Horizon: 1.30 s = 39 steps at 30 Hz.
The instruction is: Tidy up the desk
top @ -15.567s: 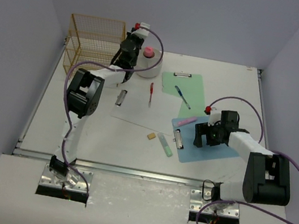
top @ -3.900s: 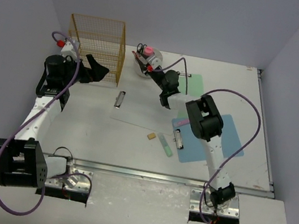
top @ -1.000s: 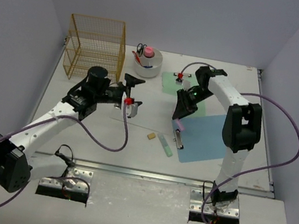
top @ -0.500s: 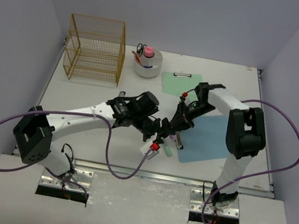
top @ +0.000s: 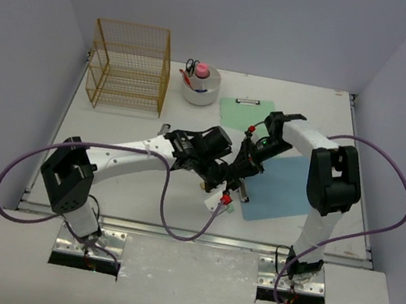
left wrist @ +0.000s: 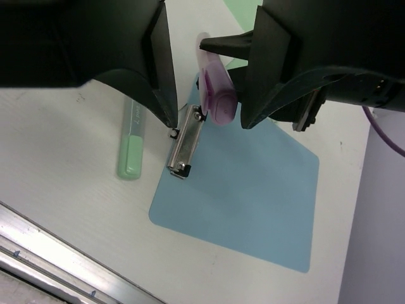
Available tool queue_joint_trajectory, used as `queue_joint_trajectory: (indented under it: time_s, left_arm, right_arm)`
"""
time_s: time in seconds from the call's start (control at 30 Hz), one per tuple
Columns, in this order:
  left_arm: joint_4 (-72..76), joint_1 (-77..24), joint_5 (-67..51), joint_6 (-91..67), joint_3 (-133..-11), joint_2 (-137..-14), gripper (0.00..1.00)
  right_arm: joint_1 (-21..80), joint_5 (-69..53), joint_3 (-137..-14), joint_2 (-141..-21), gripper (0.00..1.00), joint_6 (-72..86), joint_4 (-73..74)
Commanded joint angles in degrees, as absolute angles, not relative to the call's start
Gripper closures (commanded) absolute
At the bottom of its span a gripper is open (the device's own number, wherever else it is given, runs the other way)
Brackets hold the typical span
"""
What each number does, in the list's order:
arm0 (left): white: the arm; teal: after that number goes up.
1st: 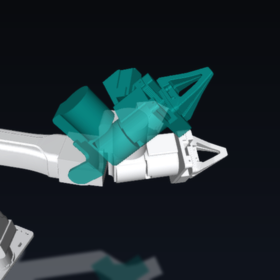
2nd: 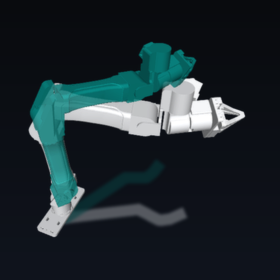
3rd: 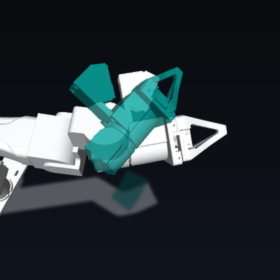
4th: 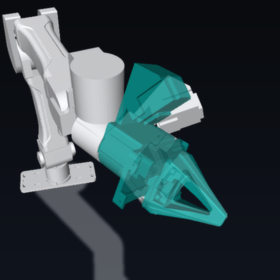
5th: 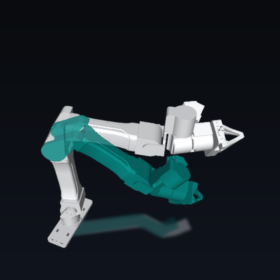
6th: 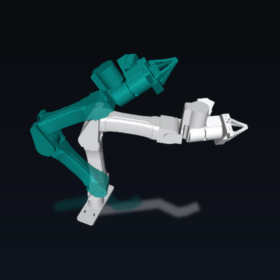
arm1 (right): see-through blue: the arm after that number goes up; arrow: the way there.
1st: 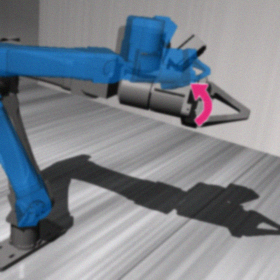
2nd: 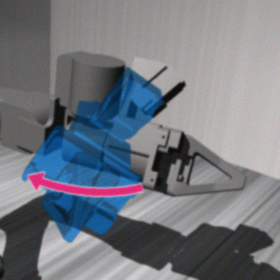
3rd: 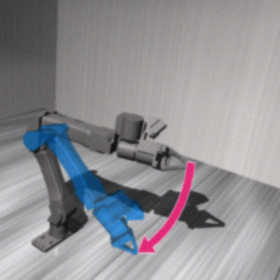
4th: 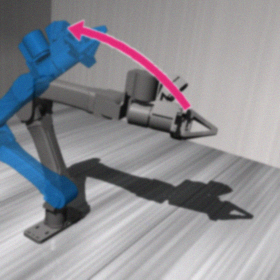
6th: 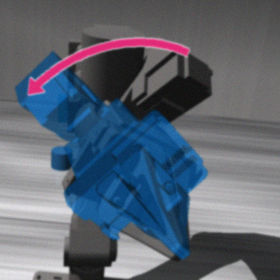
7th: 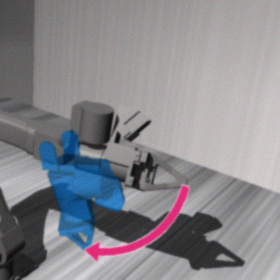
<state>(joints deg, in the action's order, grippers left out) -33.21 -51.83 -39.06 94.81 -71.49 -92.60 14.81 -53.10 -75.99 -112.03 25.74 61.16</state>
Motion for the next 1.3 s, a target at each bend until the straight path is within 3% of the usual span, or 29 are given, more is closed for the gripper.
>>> queue_joint_trajectory:
  time_s: [0.0,0.1,0.23,0.37,0.4,0.63,0.8,0.9,1.07,1.27]
  left_arm:
    - [-36.92,-52.26,-38.50,94.16,-75.02,-94.82,0.62]
    - [-37.78,-52.21,-37.53,93.15,-76.28,-95.88,0.78]
    - [-36.51,-52.21,-36.92,90.92,-76.36,-95.68,1.00]
    - [-31.48,-52.16,-37.00,85.48,-75.68,-93.63,1.00]
    - [-29.06,-51.75,-37.00,81.72,-75.73,-93.01,1.00]
    - [0.48,-41.68,-36.13,40.68,-80.05,-93.33,1.00]
    - [12.58,-34.30,-22.27,21.03,-90.89,-103.15,1.00]
    - [10.71,-31.50,-13.76,17.25,-104.09,-113.35,1.00]
    - [12.64,-28.38,-10.04,18.45,-116.32,-124.14,1.00]
    - [13.11,-26.03,-8.04,19.33,-122.95,-131.65,1.00]
  right_arm:
    - [14.85,-54.01,-77.56,-111.26,1.00,26.49,62.05]
    - [14.85,-53.70,-77.43,-111.00,1.00,26.10,62.14]
    - [14.85,-53.39,-77.27,-110.75,0.90,25.17,61.97]
    - [13.60,-53.94,-79.87,-110.92,0.07,22.92,62.49]
    - [12.52,-53.68,-81.36,-110.97,0.04,22.66,62.55]
    - [-4.53,-54.55,-95.70,-113.80,0.01,21.44,61.86]
    - [-12.01,-53.23,-91.68,-111.22,0.01,18.97,59.12]
    - [-12.87,-52.74,-88.33,-109.19,0.01,17.50,58.15]
    - [-13.36,-52.30,-82.94,-105.63,0.01,16.70,55.04]
    - [-13.48,-52.18,-80.12,-104.47,0.01,16.26,54.40]
